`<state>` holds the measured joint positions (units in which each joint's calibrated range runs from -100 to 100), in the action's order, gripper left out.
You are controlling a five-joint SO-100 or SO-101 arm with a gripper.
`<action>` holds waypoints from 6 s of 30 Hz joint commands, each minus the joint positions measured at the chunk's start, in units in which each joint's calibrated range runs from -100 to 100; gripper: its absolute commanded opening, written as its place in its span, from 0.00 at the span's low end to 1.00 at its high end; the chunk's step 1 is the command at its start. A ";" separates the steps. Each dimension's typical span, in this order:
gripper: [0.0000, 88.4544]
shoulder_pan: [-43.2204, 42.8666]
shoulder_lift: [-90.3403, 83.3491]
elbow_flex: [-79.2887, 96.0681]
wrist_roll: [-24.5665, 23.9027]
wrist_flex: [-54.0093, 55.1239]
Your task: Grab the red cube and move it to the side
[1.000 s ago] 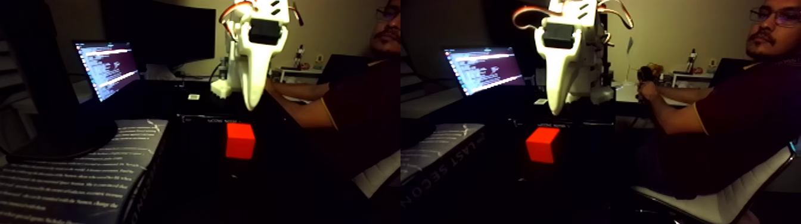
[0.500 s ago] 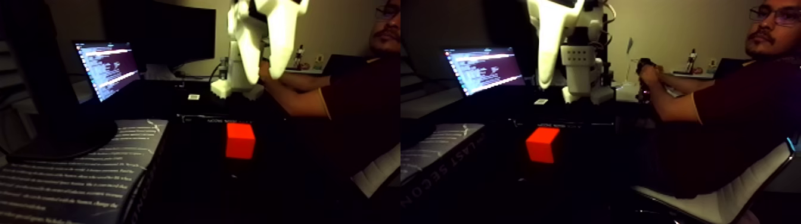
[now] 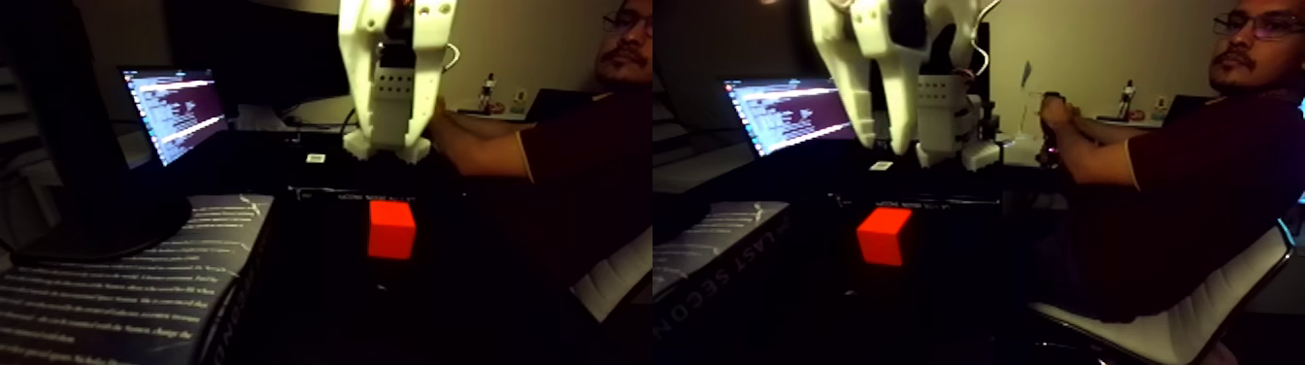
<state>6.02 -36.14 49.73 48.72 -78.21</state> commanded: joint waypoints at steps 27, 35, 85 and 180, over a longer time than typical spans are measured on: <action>0.38 -1.53 13.11 -7.05 0.41 1.52; 0.38 -0.03 18.66 -7.14 0.30 6.34; 0.38 1.14 35.97 -7.87 4.45 15.63; 0.01 8.38 14.63 -30.82 -18.37 -11.57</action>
<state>12.05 -24.78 22.41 32.93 -89.96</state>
